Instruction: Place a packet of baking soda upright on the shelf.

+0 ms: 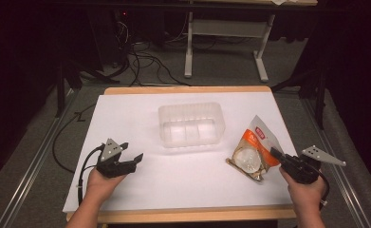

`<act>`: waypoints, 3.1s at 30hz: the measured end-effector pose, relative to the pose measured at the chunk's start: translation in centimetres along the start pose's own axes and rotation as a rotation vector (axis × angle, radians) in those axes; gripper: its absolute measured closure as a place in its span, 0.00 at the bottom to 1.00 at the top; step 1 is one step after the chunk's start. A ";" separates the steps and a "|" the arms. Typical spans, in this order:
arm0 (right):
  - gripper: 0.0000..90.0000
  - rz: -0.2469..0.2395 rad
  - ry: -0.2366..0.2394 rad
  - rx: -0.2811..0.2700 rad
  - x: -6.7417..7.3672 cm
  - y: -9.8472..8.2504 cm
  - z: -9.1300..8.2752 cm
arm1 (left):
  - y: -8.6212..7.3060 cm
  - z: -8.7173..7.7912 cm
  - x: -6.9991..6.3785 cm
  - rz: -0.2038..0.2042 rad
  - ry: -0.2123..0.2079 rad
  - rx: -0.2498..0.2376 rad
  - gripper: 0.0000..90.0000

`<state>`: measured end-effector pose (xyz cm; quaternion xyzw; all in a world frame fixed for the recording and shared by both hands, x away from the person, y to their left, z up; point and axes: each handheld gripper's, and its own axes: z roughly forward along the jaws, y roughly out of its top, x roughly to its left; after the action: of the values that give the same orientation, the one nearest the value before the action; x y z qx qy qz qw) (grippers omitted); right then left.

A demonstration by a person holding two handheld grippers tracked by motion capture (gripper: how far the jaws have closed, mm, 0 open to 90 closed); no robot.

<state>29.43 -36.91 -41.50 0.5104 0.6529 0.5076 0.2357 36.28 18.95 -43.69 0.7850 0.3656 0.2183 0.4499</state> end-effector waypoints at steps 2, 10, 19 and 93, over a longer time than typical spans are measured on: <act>1.00 0.010 0.011 -0.013 0.3 0.1 -0.2 | 0.0 0.0 0.0 0.005 -0.001 -0.004 0.32; 1.00 0.034 0.047 -0.069 1.6 0.4 -1.2 | 0.0 -0.2 -0.2 -0.001 -0.007 -0.009 0.32; 1.00 0.028 0.036 -0.131 2.9 1.5 -2.0 | -0.1 -0.1 0.3 -0.040 -0.010 -0.024 0.32; 1.00 -0.111 0.118 -0.177 14.3 12.2 15.7 | 0.2 -0.7 0.5 -0.029 -0.030 -0.071 0.32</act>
<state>42.33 -17.79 -33.32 0.4198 0.6457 0.5785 0.2687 36.17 19.61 -43.16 0.7663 0.3621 0.2129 0.4861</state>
